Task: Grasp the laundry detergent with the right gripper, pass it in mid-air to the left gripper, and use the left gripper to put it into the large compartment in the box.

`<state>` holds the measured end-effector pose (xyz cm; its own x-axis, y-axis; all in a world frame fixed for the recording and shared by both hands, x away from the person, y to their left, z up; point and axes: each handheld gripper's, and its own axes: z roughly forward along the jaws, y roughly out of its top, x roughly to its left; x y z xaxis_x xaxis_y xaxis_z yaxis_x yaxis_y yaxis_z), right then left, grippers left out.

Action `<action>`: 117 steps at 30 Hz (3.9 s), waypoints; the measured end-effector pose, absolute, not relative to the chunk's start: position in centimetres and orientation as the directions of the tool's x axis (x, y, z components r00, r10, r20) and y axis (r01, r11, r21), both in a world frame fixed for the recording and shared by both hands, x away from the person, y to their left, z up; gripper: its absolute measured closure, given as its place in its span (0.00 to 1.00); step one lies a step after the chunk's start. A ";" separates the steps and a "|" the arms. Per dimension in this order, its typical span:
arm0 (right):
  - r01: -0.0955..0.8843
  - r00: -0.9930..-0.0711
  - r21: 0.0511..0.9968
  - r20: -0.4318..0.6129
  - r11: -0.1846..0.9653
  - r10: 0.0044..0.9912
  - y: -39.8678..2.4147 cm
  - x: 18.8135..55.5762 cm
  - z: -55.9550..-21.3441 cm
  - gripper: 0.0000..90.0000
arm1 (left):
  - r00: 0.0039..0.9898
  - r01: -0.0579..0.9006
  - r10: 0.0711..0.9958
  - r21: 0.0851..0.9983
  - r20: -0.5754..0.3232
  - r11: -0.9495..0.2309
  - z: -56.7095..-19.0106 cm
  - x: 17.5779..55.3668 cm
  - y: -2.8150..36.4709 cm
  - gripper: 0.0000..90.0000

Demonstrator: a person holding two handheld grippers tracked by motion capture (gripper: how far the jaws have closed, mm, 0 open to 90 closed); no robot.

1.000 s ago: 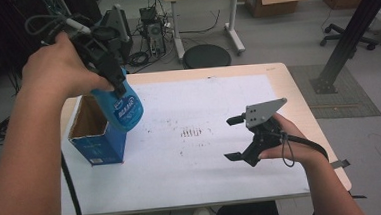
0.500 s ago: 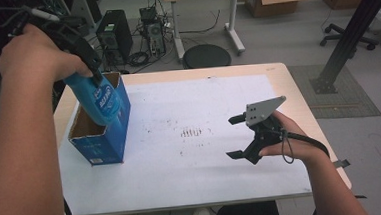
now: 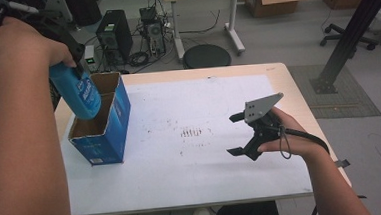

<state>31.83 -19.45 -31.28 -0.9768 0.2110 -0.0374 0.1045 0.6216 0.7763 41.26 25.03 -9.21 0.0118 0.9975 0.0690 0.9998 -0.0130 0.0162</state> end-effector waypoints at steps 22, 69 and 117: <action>0.111 -0.977 0.768 -0.032 0.630 0.212 -19.0 32.9 -31.6 0.01 | -0.004 1.000 0.998 -0.013 0.068 0.005 -11.2 43.0 25.7 0.43; 0.107 -0.981 0.766 -0.024 0.634 0.195 -18.6 33.0 -32.0 0.01 | 0.042 0.995 0.998 -0.093 0.055 -0.036 -21.8 44.0 26.3 0.43; 0.111 -0.982 0.768 -0.011 0.631 0.187 -18.3 33.0 -32.7 0.01 | 0.060 0.988 0.998 -0.143 0.026 -0.056 -29.4 44.2 27.0 0.43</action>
